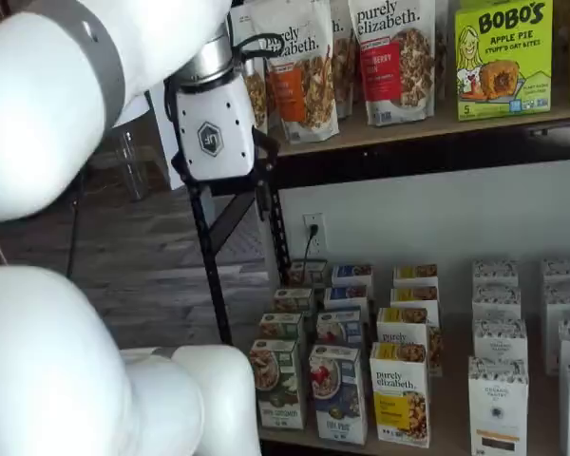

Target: Pick up the blue and white box that is on the bottom shelf, the second box from the left

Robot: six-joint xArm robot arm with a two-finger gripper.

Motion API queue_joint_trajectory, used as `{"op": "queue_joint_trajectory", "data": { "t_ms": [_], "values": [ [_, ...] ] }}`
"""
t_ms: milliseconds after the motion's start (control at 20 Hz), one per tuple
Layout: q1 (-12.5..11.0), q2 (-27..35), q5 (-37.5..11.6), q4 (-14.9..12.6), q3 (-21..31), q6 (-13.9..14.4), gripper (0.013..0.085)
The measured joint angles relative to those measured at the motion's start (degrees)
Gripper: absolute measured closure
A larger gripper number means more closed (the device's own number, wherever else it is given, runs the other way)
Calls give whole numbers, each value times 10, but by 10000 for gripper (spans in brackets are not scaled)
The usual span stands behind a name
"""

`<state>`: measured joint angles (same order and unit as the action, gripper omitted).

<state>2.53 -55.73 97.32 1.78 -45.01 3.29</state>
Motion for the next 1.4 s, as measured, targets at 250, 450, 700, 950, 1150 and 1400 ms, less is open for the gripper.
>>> {"op": "queue_joint_trajectory", "data": {
  "t_ms": [250, 450, 700, 950, 1150, 1400],
  "values": [
    [-5, -9, -30, 0, 36, -5, 130],
    [-9, -13, -52, 0, 60, -10, 130],
    [-13, -14, -73, -2, 82, -14, 130],
    [-18, -12, -98, -1, 102, -19, 130],
    [-19, -5, -129, -4, 122, -21, 130],
    [-16, 6, -169, -7, 143, -18, 130]
  ]
}}
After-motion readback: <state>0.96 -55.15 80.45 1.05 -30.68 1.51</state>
